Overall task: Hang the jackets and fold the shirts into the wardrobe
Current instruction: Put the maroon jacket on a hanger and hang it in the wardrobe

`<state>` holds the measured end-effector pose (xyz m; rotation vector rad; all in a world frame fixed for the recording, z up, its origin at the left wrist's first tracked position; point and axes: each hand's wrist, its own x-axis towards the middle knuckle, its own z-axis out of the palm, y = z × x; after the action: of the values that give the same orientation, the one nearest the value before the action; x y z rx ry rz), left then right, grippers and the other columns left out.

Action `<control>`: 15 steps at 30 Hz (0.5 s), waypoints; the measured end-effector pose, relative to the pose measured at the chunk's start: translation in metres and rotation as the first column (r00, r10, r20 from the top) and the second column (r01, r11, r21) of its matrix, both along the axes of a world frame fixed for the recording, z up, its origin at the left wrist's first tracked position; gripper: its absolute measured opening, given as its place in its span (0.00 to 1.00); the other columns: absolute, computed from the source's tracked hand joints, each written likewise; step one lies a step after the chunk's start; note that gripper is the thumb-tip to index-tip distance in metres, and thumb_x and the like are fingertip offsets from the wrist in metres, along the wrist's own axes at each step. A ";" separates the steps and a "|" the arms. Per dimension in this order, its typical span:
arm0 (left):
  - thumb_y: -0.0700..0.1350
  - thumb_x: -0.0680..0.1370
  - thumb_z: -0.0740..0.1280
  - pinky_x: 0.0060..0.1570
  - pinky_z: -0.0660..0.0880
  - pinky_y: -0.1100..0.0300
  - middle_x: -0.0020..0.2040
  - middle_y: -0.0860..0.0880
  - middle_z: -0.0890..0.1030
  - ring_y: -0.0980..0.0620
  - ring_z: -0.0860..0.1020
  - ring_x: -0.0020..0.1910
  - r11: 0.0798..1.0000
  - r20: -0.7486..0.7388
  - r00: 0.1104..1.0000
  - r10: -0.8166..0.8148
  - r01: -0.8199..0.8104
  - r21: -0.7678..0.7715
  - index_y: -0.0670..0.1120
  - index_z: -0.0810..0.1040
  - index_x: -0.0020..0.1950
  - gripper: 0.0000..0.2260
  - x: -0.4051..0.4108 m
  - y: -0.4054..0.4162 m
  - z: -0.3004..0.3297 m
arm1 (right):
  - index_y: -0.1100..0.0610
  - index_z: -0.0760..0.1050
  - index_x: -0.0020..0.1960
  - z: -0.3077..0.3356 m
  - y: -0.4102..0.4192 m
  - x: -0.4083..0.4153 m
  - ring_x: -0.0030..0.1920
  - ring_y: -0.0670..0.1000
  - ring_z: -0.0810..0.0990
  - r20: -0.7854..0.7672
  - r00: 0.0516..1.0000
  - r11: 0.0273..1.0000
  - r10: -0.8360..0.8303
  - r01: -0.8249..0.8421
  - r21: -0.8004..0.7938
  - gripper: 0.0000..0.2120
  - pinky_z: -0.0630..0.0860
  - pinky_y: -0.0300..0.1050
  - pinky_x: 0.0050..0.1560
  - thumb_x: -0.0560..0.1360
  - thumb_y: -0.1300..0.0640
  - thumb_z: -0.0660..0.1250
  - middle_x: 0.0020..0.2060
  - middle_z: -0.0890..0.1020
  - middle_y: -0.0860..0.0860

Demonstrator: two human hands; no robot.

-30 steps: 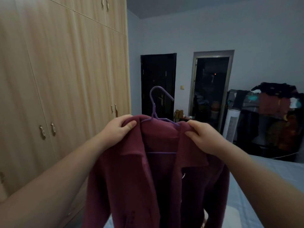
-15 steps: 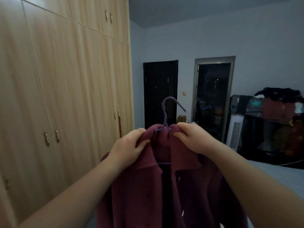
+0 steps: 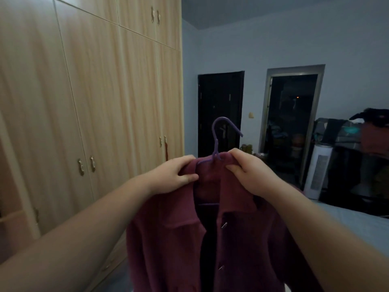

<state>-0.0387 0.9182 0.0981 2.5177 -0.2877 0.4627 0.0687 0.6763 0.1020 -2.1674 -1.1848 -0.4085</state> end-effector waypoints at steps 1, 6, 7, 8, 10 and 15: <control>0.49 0.79 0.68 0.58 0.75 0.55 0.52 0.57 0.80 0.59 0.78 0.53 1.000 0.036 0.999 0.012 -0.012 0.008 0.55 0.74 0.59 0.10 0.001 -0.003 -0.003 | 0.44 0.72 0.56 -0.001 0.003 -0.003 0.49 0.46 0.79 -0.021 1.000 1.000 0.017 -0.017 -0.010 0.06 0.77 0.52 0.52 0.80 0.51 0.63 0.47 0.80 0.43; 0.48 0.78 0.68 0.57 0.75 0.59 0.57 0.59 0.80 0.57 0.79 0.55 0.983 0.229 0.962 0.146 -0.167 0.073 0.61 0.69 0.65 0.17 -0.008 0.004 -0.010 | 0.47 0.72 0.60 -0.002 0.013 -0.007 0.51 0.46 0.78 -0.043 0.996 0.996 0.079 -0.081 -0.032 0.10 0.76 0.49 0.54 0.79 0.53 0.64 0.51 0.80 0.45; 0.48 0.78 0.69 0.56 0.73 0.61 0.57 0.61 0.79 0.56 0.79 0.56 0.974 0.304 0.936 0.179 -0.213 0.082 0.60 0.71 0.64 0.17 -0.013 0.009 -0.011 | 0.47 0.72 0.59 -0.002 0.013 -0.004 0.51 0.46 0.78 -0.042 0.996 0.995 0.081 -0.083 -0.053 0.10 0.76 0.48 0.53 0.79 0.52 0.65 0.50 0.79 0.44; 0.47 0.78 0.69 0.55 0.72 0.64 0.57 0.62 0.78 0.57 0.78 0.57 0.961 0.370 0.902 0.224 -0.268 0.073 0.59 0.73 0.64 0.16 -0.020 0.014 -0.011 | 0.46 0.73 0.58 -0.002 0.014 -0.001 0.49 0.45 0.78 -0.036 0.996 0.994 0.077 -0.080 -0.073 0.08 0.77 0.49 0.52 0.79 0.51 0.65 0.49 0.80 0.44; 0.47 0.78 0.70 0.54 0.70 0.66 0.57 0.61 0.78 0.57 0.76 0.58 0.930 0.441 0.842 0.311 -0.365 0.041 0.57 0.75 0.64 0.16 -0.034 0.024 -0.009 | 0.45 0.73 0.52 -0.002 0.022 0.004 0.46 0.46 0.79 -0.030 0.997 0.993 0.067 -0.070 -0.096 0.04 0.78 0.53 0.50 0.78 0.49 0.65 0.44 0.80 0.43; 0.52 0.77 0.70 0.56 0.73 0.59 0.58 0.56 0.80 0.55 0.77 0.56 0.874 0.349 0.831 0.433 -0.482 0.064 0.56 0.74 0.64 0.16 -0.080 0.050 0.007 | 0.47 0.68 0.46 0.006 0.078 -0.023 0.42 0.51 0.78 0.100 0.993 0.999 0.054 -0.054 -0.003 0.07 0.76 0.52 0.43 0.78 0.45 0.62 0.39 0.78 0.44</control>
<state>-0.1191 0.9679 0.1048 2.6438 0.1849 1.0924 0.0462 0.7542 0.1084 -2.1313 -1.2953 -0.4988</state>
